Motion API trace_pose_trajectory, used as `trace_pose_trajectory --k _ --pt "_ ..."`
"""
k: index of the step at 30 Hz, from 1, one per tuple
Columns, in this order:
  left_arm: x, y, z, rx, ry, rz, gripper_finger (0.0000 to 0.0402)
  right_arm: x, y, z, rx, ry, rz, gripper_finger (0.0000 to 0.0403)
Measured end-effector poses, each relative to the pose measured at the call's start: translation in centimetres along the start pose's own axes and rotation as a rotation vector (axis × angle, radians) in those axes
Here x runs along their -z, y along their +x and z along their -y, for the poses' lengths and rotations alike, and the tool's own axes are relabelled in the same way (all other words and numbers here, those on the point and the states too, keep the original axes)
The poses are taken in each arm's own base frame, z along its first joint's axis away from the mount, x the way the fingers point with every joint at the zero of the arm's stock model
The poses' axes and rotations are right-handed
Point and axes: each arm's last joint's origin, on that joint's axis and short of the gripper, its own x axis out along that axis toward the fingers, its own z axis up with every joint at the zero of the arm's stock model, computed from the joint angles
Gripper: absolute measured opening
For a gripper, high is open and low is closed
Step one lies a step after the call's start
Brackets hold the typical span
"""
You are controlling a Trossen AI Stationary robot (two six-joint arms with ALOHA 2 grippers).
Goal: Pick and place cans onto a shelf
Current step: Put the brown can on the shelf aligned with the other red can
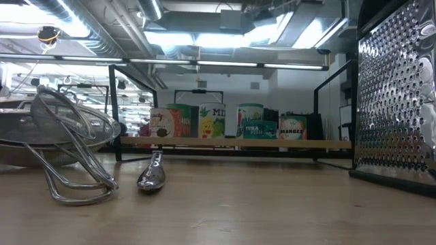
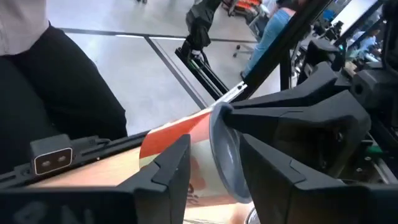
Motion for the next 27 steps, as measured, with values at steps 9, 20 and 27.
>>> trace_pose_trajectory --k 9,20,27 --pt "0.3 0.0 0.1 0.013 -0.035 -0.031 0.0001 0.2 0.1 -0.1 -0.019 0.01 -0.012 0.0143" --pt "0.6 0.0 0.2 0.02 -0.043 -0.058 0.0001 0.7 0.0 -0.5 -0.058 0.057 -0.061 0.0143" --pt "0.7 0.0 0.2 0.014 -0.052 -0.068 0.0001 1.4 -0.1 -1.1 -0.11 0.107 -0.136 0.0143"
